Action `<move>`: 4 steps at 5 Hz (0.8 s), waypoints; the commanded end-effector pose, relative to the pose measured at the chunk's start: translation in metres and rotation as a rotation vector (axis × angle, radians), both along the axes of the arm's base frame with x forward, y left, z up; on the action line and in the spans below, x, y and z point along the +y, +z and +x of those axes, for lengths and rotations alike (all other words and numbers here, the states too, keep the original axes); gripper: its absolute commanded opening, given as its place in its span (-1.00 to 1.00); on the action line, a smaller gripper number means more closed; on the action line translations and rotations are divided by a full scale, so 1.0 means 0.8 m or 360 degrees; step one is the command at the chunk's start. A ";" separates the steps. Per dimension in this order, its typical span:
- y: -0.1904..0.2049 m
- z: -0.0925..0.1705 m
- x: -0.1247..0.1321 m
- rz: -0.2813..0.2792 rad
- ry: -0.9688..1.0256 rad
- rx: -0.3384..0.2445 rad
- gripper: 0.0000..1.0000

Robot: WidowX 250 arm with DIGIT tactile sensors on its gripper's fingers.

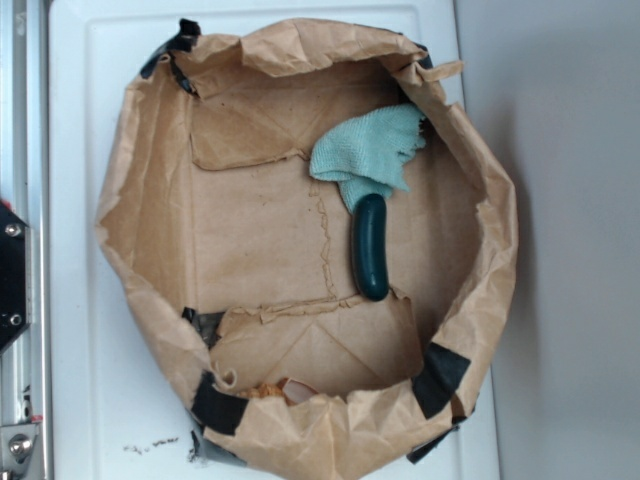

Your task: Grab the plastic pickle.

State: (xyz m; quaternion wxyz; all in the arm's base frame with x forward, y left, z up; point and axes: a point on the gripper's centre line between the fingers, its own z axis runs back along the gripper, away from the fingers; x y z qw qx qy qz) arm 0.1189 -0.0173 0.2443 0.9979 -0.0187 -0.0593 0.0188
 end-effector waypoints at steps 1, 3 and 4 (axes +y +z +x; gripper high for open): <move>0.000 0.000 0.000 0.0000 0.0000 0.0000 1.00; -0.057 0.086 -0.026 -0.0075 0.0141 -0.0166 1.00; -0.068 0.124 -0.033 -0.0079 0.0278 -0.0194 1.00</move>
